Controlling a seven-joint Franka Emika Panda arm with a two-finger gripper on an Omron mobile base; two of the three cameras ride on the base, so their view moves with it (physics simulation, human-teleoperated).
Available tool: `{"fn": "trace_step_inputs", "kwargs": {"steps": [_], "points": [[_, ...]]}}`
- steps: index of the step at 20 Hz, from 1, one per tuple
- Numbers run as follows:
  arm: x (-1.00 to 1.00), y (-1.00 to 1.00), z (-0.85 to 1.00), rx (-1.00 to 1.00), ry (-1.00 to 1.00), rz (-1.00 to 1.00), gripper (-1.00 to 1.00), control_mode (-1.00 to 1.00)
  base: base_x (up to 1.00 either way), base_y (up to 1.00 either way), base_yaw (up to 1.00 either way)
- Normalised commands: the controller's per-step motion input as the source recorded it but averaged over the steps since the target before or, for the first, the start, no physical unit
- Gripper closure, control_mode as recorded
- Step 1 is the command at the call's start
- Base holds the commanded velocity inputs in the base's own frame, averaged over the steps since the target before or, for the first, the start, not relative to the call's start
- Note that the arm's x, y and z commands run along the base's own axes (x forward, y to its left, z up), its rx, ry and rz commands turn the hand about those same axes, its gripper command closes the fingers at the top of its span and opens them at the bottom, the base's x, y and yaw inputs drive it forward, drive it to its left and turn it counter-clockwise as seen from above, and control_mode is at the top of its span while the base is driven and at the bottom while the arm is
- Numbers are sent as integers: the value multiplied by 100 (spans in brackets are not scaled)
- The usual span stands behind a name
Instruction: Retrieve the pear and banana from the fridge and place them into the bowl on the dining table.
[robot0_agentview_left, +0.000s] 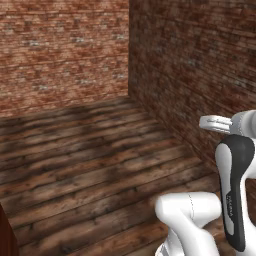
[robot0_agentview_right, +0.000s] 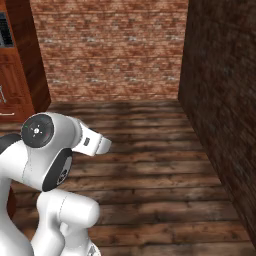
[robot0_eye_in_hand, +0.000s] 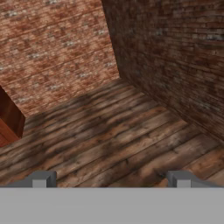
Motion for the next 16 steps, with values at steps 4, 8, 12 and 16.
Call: {"fn": "trace_step_inputs", "kwargs": {"steps": [4,8,12,16], "points": [[0,0,0,0,0,0,-100,100,100,0,8],[0,0,0,0,0,0,-100,100,100,0,25],[0,0,0,0,0,0,-100,100,100,0,42],[0,0,0,0,0,0,-100,100,100,-3,49]]}}
